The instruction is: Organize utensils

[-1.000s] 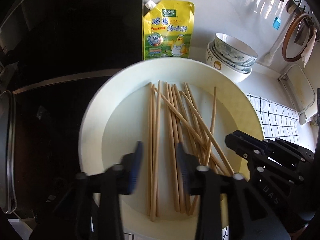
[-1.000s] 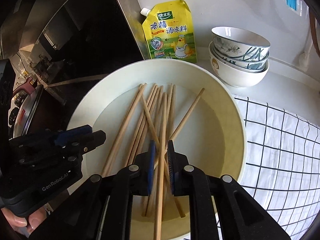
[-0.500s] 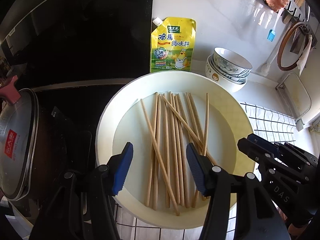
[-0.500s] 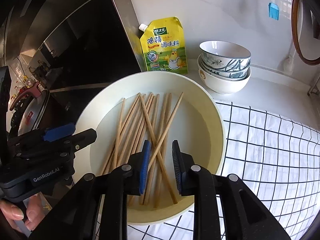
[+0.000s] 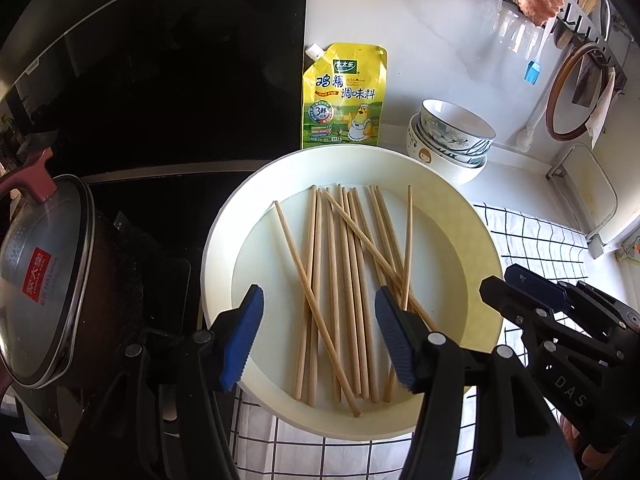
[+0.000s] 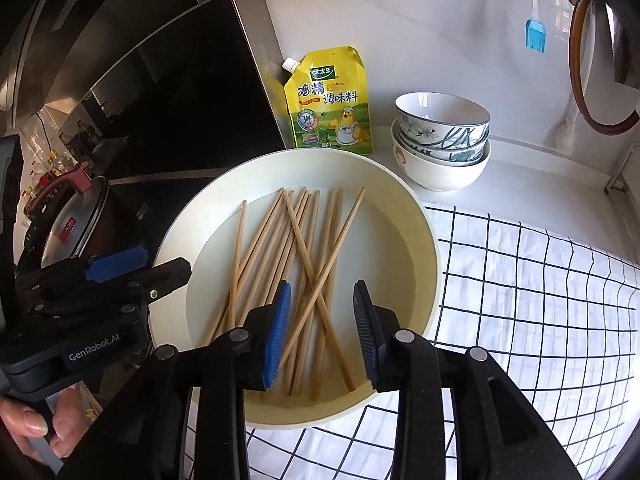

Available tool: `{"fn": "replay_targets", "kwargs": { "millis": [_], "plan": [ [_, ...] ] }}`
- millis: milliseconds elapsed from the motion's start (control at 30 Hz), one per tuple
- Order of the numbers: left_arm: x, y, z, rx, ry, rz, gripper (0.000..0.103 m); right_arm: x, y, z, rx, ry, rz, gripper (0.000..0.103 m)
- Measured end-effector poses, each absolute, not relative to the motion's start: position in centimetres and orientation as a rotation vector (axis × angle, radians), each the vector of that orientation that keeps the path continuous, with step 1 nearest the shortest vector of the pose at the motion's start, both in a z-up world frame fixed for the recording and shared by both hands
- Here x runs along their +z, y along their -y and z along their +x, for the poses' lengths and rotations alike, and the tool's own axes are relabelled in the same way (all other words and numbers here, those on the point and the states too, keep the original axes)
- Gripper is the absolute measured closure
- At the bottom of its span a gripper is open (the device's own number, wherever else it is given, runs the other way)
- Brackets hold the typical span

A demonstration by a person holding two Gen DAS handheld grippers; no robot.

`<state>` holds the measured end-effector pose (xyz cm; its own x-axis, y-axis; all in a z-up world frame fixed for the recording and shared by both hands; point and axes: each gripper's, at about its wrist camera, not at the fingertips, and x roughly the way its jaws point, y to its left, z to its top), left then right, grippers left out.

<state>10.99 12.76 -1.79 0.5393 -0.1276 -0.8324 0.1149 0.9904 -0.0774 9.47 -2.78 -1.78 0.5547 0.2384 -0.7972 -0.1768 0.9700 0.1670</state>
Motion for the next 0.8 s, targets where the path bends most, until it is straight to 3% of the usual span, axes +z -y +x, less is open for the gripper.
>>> {"fn": "replay_targets", "kwargs": {
  "millis": [500,667,800],
  "plan": [
    [-1.45,-12.94,10.64,-0.148,-0.977,-0.011,0.041,-1.83,3.16,9.23,0.217,-0.950,0.076,0.068],
    [-1.29,-12.99,10.62,-0.145,-0.974,-0.010,0.035,-1.96,3.07,9.31,0.221,-0.955,0.074,0.068],
    [-1.08,-13.00,10.50,-0.136,-0.965,-0.007,0.025,-2.00,3.11,9.38,0.224,-0.958,0.073,0.067]
  ]
}}
